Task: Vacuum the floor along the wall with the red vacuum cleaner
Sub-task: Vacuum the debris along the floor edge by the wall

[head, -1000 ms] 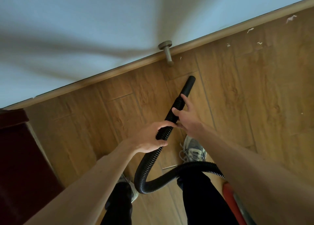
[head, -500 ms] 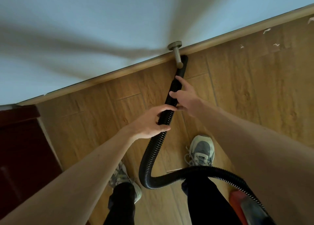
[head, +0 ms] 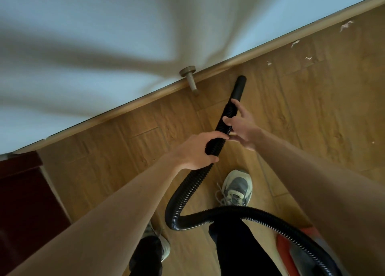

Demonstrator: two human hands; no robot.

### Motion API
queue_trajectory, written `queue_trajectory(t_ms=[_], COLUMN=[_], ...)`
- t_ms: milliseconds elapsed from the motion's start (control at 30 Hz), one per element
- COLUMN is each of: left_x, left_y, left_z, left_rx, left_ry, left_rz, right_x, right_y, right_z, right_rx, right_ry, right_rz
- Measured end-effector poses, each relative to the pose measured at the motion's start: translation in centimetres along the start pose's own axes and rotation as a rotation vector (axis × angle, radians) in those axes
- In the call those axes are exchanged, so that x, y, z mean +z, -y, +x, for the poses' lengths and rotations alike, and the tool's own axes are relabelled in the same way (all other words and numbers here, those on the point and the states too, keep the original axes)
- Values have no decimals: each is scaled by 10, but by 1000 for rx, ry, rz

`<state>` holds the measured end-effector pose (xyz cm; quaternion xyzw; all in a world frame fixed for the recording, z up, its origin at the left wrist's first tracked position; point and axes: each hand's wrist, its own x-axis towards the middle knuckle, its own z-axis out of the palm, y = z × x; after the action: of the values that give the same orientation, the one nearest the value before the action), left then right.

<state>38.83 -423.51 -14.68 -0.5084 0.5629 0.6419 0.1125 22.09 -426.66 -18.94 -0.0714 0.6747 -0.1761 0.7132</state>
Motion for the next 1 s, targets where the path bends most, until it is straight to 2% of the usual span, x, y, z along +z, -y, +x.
queue_trajectory(t_ms=[133,400,633,867,1000], left_x=[-17,-11,8,1,-13], left_y=[-21,-69,-105,-102,-86], left_z=[13,43,62,61,59], left_rx=[49,79,109,103,91], left_ry=[-7,88,160,201,145], left_rz=[60,235,244,226,213], right_x=[-8,-53,-100,-94,-74], right_y=[23,45,44,47,59], right_z=[2,0,-5,-1,9], right_rx=[-10,19,25,5,-29], right_ry=[-28,-82,-140,-81,-37], right_rz=[9,14,71,43,-31])
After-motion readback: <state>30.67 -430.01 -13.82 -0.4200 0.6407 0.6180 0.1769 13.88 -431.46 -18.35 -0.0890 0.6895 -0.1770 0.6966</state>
